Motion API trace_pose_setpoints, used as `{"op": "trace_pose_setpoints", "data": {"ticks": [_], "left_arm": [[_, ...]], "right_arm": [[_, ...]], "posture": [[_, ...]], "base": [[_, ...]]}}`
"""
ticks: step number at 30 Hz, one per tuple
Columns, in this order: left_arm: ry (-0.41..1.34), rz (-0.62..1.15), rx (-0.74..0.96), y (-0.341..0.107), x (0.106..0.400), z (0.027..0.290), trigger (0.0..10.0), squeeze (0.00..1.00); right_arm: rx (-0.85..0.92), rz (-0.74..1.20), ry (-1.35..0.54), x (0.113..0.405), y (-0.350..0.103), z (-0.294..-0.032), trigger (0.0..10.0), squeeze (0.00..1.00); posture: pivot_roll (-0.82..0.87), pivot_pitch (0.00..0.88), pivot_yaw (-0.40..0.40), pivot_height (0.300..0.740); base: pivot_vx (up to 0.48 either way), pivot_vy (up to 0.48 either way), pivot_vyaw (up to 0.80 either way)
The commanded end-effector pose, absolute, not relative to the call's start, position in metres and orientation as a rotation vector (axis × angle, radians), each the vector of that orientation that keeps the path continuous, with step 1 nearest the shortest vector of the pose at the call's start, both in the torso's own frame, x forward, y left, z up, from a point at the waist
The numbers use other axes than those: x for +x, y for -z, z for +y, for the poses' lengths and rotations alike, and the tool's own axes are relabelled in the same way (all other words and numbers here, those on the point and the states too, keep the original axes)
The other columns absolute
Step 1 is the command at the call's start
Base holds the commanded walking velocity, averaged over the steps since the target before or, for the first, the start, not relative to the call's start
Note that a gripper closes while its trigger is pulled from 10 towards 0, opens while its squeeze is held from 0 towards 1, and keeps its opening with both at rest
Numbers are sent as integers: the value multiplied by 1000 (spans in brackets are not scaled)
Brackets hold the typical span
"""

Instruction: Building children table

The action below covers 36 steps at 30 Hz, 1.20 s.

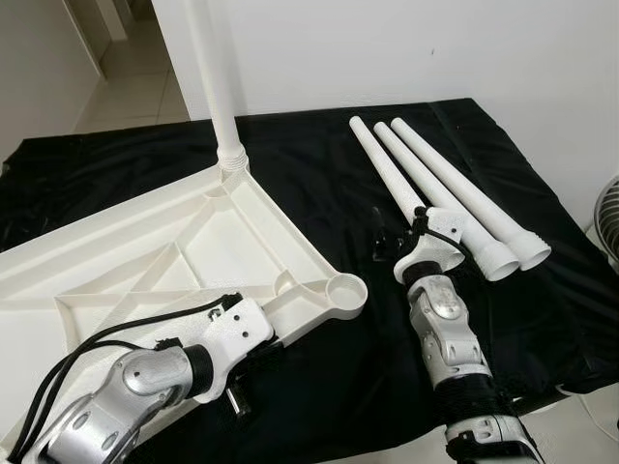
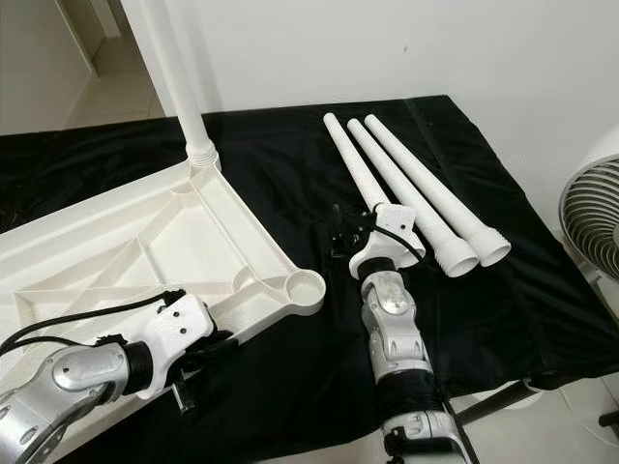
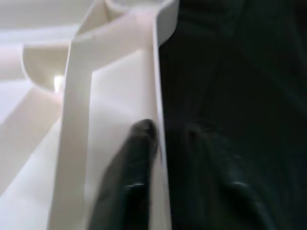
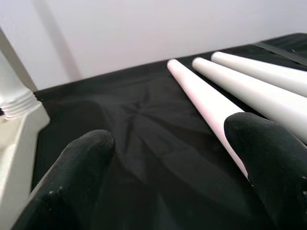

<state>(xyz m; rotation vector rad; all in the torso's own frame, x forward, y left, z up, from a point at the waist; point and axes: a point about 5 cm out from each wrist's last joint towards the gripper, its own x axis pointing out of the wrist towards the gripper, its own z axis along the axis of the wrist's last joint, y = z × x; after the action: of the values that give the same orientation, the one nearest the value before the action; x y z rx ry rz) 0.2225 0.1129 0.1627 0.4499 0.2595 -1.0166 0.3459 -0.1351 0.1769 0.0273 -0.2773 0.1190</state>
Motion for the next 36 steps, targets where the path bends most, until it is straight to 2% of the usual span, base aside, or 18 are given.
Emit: {"op": "trace_pose_setpoints", "data": {"ticks": [1,2,3,6,7,14,21,25,30,36], "left_arm": [[1187,296,444,-165,218,111,10000,1000],[1187,296,444,-165,218,111,10000,1000],[1184,278,460,-169,222,111,10000,455],[1183,267,471,-172,224,111,10000,455],[1183,260,477,-174,225,111,10000,0],[1164,195,392,-193,240,109,10000,0],[1035,117,174,-205,261,103,10000,0],[1026,115,156,-206,263,103,10000,0],[836,104,216,-200,298,135,10000,0],[786,75,234,-211,319,148,10000,0]], "right_arm": [[32,-282,-132,348,-177,-132,10000,0],[32,-282,-132,348,-177,-132,10000,0],[31,-292,-130,350,-180,-133,10000,0],[30,-300,-128,351,-182,-133,10000,0],[30,-304,-125,353,-183,-135,10000,0],[-21,-241,-50,365,-188,-148,10000,0],[-41,-194,36,379,-201,-165,10000,0],[-41,-192,41,380,-202,-166,10000,0],[-33,-80,105,399,-215,-189,10000,0],[-38,-51,108,405,-220,-190,10000,0]], "posture": [[76,123,45,740],[76,123,45,740],[73,117,44,740],[73,117,44,740],[71,113,42,740],[57,84,34,740],[46,65,31,740],[46,65,31,740],[43,15,4,740],[35,0,-3,740]], "base": [[0,0,0],[0,0,0],[0,0,0],[0,0,0],[0,0,0],[0,0,0],[0,0,0],[0,0,0],[0,0,0],[0,0,0]]}}
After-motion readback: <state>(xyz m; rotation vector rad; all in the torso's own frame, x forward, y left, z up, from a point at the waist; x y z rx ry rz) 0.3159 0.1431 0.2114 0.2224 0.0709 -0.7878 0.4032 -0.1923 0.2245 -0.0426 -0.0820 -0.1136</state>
